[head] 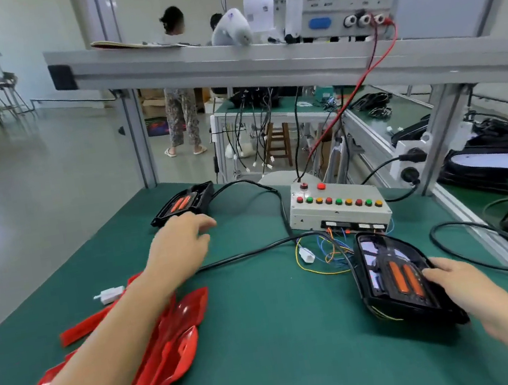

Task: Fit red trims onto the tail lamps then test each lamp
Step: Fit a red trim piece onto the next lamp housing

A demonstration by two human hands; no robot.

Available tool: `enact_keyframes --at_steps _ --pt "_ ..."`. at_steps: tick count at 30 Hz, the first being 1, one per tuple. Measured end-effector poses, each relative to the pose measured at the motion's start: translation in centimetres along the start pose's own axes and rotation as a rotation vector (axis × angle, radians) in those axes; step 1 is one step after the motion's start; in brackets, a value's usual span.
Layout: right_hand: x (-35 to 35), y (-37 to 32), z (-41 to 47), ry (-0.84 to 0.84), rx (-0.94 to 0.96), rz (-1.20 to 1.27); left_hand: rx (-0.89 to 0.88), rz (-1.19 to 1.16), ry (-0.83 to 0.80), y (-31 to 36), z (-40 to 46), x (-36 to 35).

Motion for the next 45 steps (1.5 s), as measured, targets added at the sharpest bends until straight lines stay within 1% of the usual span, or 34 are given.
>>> enact_keyframes --at_steps 3,5,7,9,11,14,17,20,25,28,30,34,37,39,41,45 --pt "-0.3 -0.6 0.5 0.032 0.071 -0.256 0.095 -0.062 -0.016 -2.6 -0.1 2.9" --pt "-0.8 -1.2 0.5 0.006 0.098 -0.379 0.108 -0.11 -0.085 -3.8 -0.6 3.4" --pt "-1.2 -1.9 0.4 -0.018 0.114 -0.51 0.077 -0.105 -0.176 -4.1 -1.5 2.9" --pt "-1.6 -2.6 0.2 0.005 0.121 -0.63 0.041 -0.03 -0.269 -3.9 -2.3 1.7" --pt "-1.9 -3.5 -0.2 0.069 0.146 -0.724 0.006 0.146 -0.281 -3.5 -2.5 0.5" --pt "-2.7 -5.0 -1.0 0.161 0.288 -0.74 -0.046 0.388 -0.236 -2.8 -2.3 -0.9" --pt "-4.0 -6.6 -2.1 0.188 0.424 -0.693 -0.039 0.492 -0.26 -2.4 -2.1 -1.9" --pt "-5.4 -7.7 -3.1 0.179 0.523 -0.683 -0.019 0.525 -0.274 -2.1 -1.8 -2.4" --pt "-7.3 -8.3 -4.3 0.134 0.639 -0.661 -0.023 0.451 -0.351 -2.1 -1.3 -2.6" --pt "-8.4 -8.4 -5.1 0.094 0.689 -0.625 -0.018 0.359 -0.371 -1.8 -0.9 -2.3" --pt "-9.2 -8.4 -5.6 0.059 0.718 -0.589 -0.023 0.243 -0.338 -1.3 -0.5 -1.7" --pt "-10.8 -8.7 -6.5 -0.044 0.795 -0.52 -0.058 -0.208 -0.202 0.2 0.8 -0.1" --pt "-12.0 -9.1 -7.1 -0.135 0.832 -0.38 -0.096 -0.518 -0.137 2.4 1.7 0.6" --pt "-12.6 -9.4 -7.3 -0.187 0.821 -0.266 -0.097 -0.755 -0.146 4.1 2.1 0.4" --pt "-13.1 -9.7 -7.5 -0.241 0.783 -0.144 -0.073 -0.941 -0.172 5.6 2.3 -0.4" --pt "-13.3 -9.7 -7.5 -0.295 0.674 0.096 0.022 -1.179 -0.203 7.5 2.2 -2.8"
Point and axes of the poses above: each hand's wrist, its own z-axis towards the middle knuckle, its own x-axis out of the back of the hand, y = z × x, the point moved 2 cm from there along z, towards the middle knuckle, and after that the axes turned 6 degrees about x, right-handed, at the moved point
